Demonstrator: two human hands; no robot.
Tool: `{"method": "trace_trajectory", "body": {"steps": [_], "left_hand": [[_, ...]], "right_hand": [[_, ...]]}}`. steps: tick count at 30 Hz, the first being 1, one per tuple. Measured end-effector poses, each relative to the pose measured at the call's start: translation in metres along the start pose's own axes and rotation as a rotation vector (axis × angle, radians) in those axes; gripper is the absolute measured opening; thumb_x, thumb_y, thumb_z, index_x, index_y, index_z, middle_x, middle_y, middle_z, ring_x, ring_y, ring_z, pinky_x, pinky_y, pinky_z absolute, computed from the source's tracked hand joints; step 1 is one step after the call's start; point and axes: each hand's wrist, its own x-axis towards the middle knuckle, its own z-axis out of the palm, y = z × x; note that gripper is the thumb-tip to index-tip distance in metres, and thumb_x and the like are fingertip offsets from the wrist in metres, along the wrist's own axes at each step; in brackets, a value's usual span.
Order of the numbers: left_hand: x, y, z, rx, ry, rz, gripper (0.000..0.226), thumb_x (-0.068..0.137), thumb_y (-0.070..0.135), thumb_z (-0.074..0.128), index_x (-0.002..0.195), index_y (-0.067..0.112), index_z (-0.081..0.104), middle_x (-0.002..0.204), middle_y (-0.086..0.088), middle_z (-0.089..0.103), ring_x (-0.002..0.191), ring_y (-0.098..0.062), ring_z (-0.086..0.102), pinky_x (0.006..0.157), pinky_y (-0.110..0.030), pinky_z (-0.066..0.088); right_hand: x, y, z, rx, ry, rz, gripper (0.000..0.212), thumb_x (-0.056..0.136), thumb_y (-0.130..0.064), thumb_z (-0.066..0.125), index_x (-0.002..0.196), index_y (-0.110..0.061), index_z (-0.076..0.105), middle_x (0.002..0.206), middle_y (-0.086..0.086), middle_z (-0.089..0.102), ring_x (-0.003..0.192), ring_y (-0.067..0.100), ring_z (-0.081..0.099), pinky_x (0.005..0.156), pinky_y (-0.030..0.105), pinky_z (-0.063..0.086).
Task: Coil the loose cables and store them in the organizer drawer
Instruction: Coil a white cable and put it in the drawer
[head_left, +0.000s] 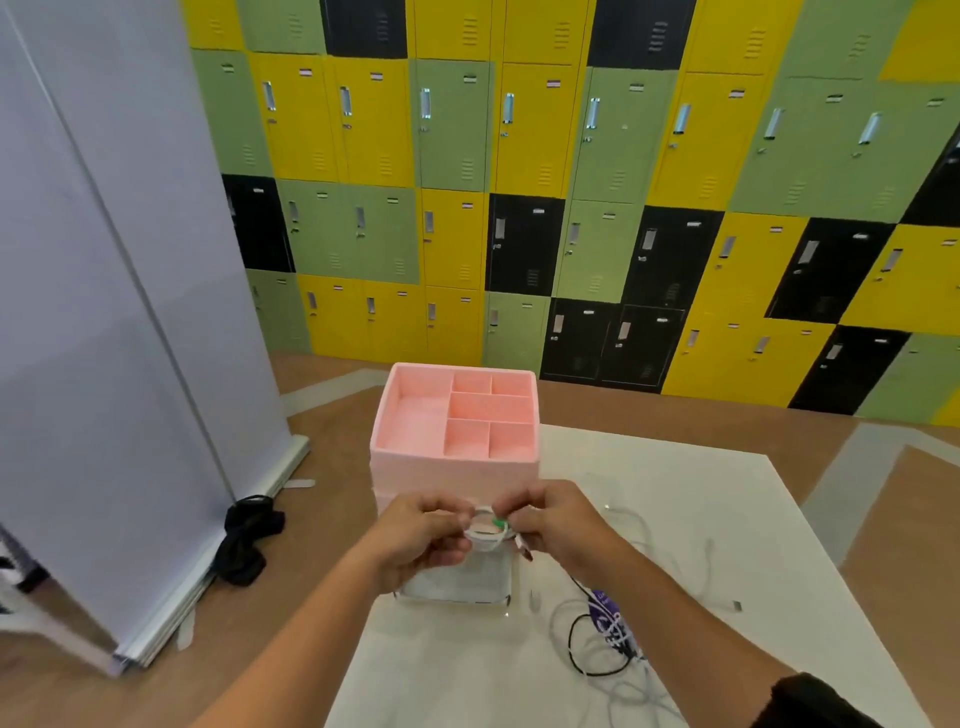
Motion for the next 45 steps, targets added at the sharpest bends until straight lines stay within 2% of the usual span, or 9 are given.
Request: {"method": "trace_trajectory", "body": {"steps": [8, 14, 19, 25, 30, 36, 39, 41, 45], "left_hand": [[0.016, -0.069, -0.034, 0.186, 0.112, -0.064, 0.009, 0.09, -0.007, 0.066, 0.094, 0.0, 0.067, 0.068, -0.017, 0.068, 0.055, -0.023, 0.067, 0.06, -0.035, 0.06], [0.039, -0.087, -0.03, 0.24, 0.19, -0.085, 0.009, 0.09, -0.008, 0.064, 0.091, 0.001, 0.066, 0.064, -0.016, 0.066, 0.051, -0.021, 0.063, 0.055, -0.032, 0.058], [0.063, -0.093, -0.019, 0.234, 0.265, -0.084, 0.015, 0.087, -0.013, 0.06, 0.084, 0.002, 0.064, 0.076, -0.018, 0.062, 0.052, -0.027, 0.06, 0.056, -0.035, 0.059], [0.086, -0.104, -0.02, 0.261, 0.408, -0.082, 0.024, 0.082, -0.011, 0.054, 0.081, 0.008, 0.069, 0.083, -0.014, 0.071, 0.068, -0.035, 0.072, 0.059, -0.047, 0.063], [0.116, -0.136, -0.026, 0.306, 0.416, -0.128, 0.019, 0.075, 0.005, 0.059, 0.083, 0.02, 0.067, 0.08, -0.004, 0.074, 0.071, -0.027, 0.073, 0.068, -0.048, 0.063], [0.108, -0.116, -0.007, 0.499, 0.425, -0.095, 0.02, 0.086, 0.003, 0.059, 0.073, 0.017, 0.057, 0.074, 0.0, 0.064, 0.071, -0.016, 0.063, 0.058, -0.025, 0.052], [0.113, -0.121, -0.008, 0.594, 0.348, -0.078, 0.014, 0.091, 0.006, 0.058, 0.083, 0.017, 0.063, 0.087, -0.004, 0.07, 0.079, -0.017, 0.064, 0.07, -0.027, 0.054], [0.114, -0.121, -0.01, 0.657, 0.336, -0.07, 0.018, 0.09, 0.003, 0.057, 0.08, 0.017, 0.059, 0.078, 0.002, 0.063, 0.069, -0.008, 0.056, 0.056, -0.015, 0.042], [0.116, -0.124, -0.008, 0.67, 0.354, -0.029, 0.032, 0.09, 0.004, 0.057, 0.069, 0.026, 0.048, 0.073, 0.004, 0.057, 0.07, -0.014, 0.056, 0.063, -0.021, 0.044]], "right_hand": [[0.01, 0.073, 0.051, -0.051, 0.187, 0.125, 0.029, 0.077, 0.018, 0.062, 0.092, -0.007, 0.067, 0.093, 0.011, 0.063, 0.06, 0.02, 0.058, 0.048, 0.029, 0.045], [0.027, 0.099, 0.056, -0.169, 0.3, 0.218, 0.013, 0.082, 0.002, 0.071, 0.081, -0.011, 0.071, 0.076, 0.01, 0.07, 0.06, 0.02, 0.058, 0.054, 0.029, 0.043], [0.042, 0.113, 0.057, -0.457, 0.245, 0.169, 0.016, 0.092, -0.015, 0.065, 0.105, -0.016, 0.075, 0.101, 0.0, 0.073, 0.093, 0.016, 0.067, 0.085, 0.032, 0.054], [0.056, 0.117, 0.062, -0.661, 0.152, 0.108, 0.027, 0.095, -0.018, 0.061, 0.12, -0.013, 0.07, 0.113, 0.003, 0.071, 0.101, 0.018, 0.065, 0.088, 0.029, 0.05], [0.066, 0.121, 0.06, -0.898, 0.085, 0.035, 0.017, 0.092, -0.016, 0.059, 0.106, -0.014, 0.069, 0.108, 0.008, 0.069, 0.096, 0.024, 0.064, 0.083, 0.037, 0.054], [0.076, 0.129, 0.053, -1.349, -0.055, 0.082, 0.039, 0.095, 0.001, 0.046, 0.131, -0.009, 0.056, 0.135, 0.012, 0.053, 0.122, 0.031, 0.052, 0.095, 0.038, 0.047], [0.074, 0.126, 0.06, -1.511, -0.027, -0.044, 0.027, 0.073, 0.0, 0.074, 0.1, -0.007, 0.072, 0.104, 0.017, 0.066, 0.096, 0.035, 0.064, 0.077, 0.041, 0.054], [0.079, 0.132, 0.059, -1.596, 0.04, -0.101, 0.033, 0.035, -0.006, 0.091, 0.06, -0.014, 0.071, 0.068, 0.008, 0.064, 0.062, 0.028, 0.063, 0.052, 0.036, 0.052], [0.085, 0.143, 0.054, -1.583, 0.023, -0.102, 0.039, 0.02, -0.004, 0.089, 0.047, -0.017, 0.063, 0.049, 0.002, 0.057, 0.039, 0.021, 0.054, 0.036, 0.027, 0.041]]}}
